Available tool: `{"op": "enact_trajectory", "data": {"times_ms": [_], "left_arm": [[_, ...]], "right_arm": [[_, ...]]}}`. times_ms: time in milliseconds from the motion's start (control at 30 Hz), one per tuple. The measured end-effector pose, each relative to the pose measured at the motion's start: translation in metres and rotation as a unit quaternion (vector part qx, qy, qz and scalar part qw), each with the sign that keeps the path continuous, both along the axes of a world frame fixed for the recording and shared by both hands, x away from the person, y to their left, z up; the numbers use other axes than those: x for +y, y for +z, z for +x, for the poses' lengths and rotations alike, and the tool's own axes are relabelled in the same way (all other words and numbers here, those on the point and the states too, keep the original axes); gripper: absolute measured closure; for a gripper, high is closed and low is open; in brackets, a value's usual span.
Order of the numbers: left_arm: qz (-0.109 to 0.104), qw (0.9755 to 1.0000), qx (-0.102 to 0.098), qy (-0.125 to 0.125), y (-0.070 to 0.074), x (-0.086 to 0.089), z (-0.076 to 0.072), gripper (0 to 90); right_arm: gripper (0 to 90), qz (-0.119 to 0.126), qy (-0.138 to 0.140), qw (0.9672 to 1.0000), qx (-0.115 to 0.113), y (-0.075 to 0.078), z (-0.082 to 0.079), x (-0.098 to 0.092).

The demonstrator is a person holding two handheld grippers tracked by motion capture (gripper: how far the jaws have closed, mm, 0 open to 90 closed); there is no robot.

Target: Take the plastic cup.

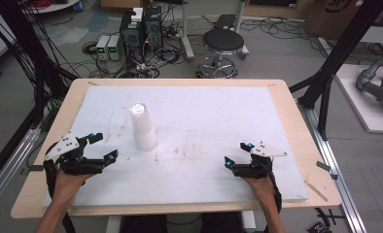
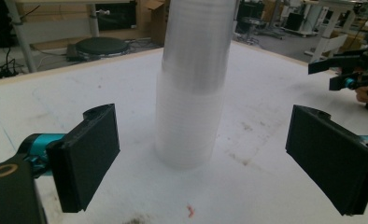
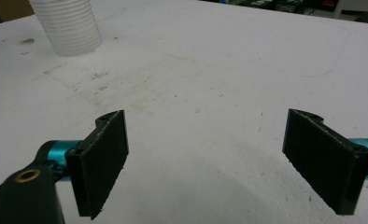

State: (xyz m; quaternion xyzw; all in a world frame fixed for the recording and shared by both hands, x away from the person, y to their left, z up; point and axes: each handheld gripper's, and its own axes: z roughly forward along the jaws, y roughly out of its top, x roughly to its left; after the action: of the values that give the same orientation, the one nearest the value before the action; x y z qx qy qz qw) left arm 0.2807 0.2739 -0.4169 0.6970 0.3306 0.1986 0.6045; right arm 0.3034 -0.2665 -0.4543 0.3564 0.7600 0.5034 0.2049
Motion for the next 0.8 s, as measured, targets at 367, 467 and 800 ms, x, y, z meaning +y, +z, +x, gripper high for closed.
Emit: {"op": "enact_trajectory", "data": {"times_ms": [367,467,800], "left_arm": [[0.0,0.9994,-0.023,-0.027,0.056,0.001,0.019,9.7],[0.002,0.9988,-0.03,-0.038,0.065,-0.001,0.023,9.7],[0.049,0.9949,-0.028,-0.084,0.101,-0.009,0.053,9.7]], "right_arm": [[14.3,-0.002,0.001,1.0,-0.001,0.0,0.0,0.0],[14.4,0.001,0.001,1.0,0.001,0.0,0.0,0.0],[14.3,0.002,0.002,1.0,0.0,0.0,0.0,0.0]]}}
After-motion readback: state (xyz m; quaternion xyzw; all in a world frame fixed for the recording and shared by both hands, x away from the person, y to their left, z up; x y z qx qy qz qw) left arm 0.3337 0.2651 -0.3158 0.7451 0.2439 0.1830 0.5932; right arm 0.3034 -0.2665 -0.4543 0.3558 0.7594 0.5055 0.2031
